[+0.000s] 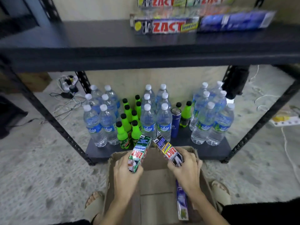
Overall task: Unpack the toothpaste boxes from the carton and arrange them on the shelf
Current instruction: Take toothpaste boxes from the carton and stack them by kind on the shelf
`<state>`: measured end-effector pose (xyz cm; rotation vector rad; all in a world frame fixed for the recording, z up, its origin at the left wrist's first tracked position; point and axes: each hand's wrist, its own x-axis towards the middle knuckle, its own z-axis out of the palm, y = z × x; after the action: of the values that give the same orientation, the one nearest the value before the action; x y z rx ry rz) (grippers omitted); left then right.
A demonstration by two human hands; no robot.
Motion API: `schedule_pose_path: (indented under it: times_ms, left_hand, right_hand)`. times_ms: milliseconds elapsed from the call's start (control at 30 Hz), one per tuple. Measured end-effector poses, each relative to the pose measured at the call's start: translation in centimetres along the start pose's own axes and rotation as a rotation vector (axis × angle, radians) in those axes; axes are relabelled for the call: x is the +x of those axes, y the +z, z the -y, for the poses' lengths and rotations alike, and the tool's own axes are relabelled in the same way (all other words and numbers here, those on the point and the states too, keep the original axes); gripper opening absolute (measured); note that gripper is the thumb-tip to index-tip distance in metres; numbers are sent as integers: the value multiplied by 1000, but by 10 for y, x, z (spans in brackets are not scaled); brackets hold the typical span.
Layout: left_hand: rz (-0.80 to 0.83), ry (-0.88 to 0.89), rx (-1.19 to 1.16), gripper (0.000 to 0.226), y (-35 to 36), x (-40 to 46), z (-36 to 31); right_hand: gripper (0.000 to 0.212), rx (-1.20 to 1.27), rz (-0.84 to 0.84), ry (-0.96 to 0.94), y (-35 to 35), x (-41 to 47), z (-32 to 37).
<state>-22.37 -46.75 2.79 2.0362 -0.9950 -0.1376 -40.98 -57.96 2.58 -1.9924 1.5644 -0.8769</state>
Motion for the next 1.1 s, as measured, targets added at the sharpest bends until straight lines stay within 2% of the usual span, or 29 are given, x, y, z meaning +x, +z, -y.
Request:
schedule_pose_path:
  times_ms: [167,333,500,667,767,867,967,1100]
  left_hand:
    - [-19,85,-56,64,-58,33,-62]
    - [0,203,-173,56,-118,53,-135]
    - [-37,325,-286,45,-168,69,-208]
    - [-61,397,-270,44,-203,106,-256]
    - [-30,458,-237,46,-220,141,-288]
    - [34,525,-173,40,-227,192,-321]
    - [91,577,-8,42,-217,260,-343]
    - [266,532,116,35,-184,355,-359]
  right_hand:
    - [49,-9,-91,-180,-92,33,52]
    - [50,58,-140,-370,-178,52,105]
    - [52,109,-195,-466,-243,72,144]
    - [50,203,-253,-514,-296,108,173]
    - [44,219,-224,-544,-323,142,189]
    - [44,150,-195,-572,-343,185,209]
    - [45,-50,-178,-563,-350,247,223]
    - [45,-237,-96,-556,-337,334,221]
